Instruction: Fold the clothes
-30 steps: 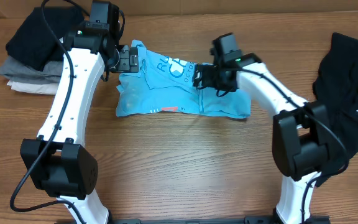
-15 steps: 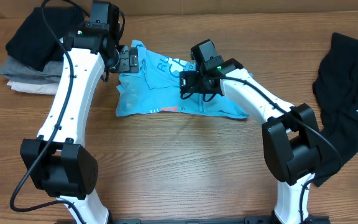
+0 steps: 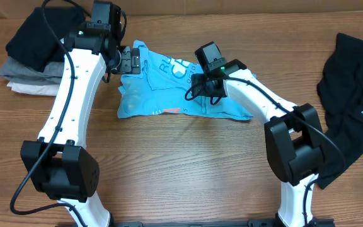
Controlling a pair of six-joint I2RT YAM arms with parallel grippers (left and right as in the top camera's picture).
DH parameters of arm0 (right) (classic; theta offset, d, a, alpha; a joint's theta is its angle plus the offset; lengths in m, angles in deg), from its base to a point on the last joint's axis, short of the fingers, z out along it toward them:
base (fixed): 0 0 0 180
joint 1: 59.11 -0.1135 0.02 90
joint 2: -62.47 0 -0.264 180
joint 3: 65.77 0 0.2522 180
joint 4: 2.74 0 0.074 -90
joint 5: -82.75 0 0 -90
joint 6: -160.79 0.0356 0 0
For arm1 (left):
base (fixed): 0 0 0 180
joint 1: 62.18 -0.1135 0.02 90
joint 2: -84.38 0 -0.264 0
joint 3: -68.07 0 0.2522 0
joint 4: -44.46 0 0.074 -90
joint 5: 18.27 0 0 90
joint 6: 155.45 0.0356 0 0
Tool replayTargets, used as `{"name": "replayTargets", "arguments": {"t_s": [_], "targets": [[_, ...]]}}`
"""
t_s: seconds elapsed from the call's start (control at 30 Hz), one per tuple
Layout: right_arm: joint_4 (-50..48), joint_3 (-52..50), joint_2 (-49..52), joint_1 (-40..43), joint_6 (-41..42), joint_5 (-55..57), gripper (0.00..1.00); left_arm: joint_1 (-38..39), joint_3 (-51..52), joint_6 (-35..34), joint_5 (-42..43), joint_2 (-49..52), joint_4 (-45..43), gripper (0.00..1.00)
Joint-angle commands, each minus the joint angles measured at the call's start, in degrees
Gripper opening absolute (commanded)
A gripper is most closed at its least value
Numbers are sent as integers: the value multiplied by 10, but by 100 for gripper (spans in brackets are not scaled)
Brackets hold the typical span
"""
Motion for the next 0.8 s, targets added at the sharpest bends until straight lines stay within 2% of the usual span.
{"name": "replayTargets", "arguments": {"t_s": [0.0,0.27,0.5,0.6,0.77], "targets": [[-8,12,12,2,2,25,62,-6,-9,13,5,-6,0,100],[-29,12,30,2,-4,37,59,-6,-9,13,5,-6,-1,100],[-30,12,31,2,-14,64,41,-6,-9,13,5,-6,-3,100],[-29,12,33,2,-26,64,36,-6,-9,13,4,-6,-3,100],[-22,12,40,2,-45,64,35,-6,-9,13,4,-6,-3,100]]}}
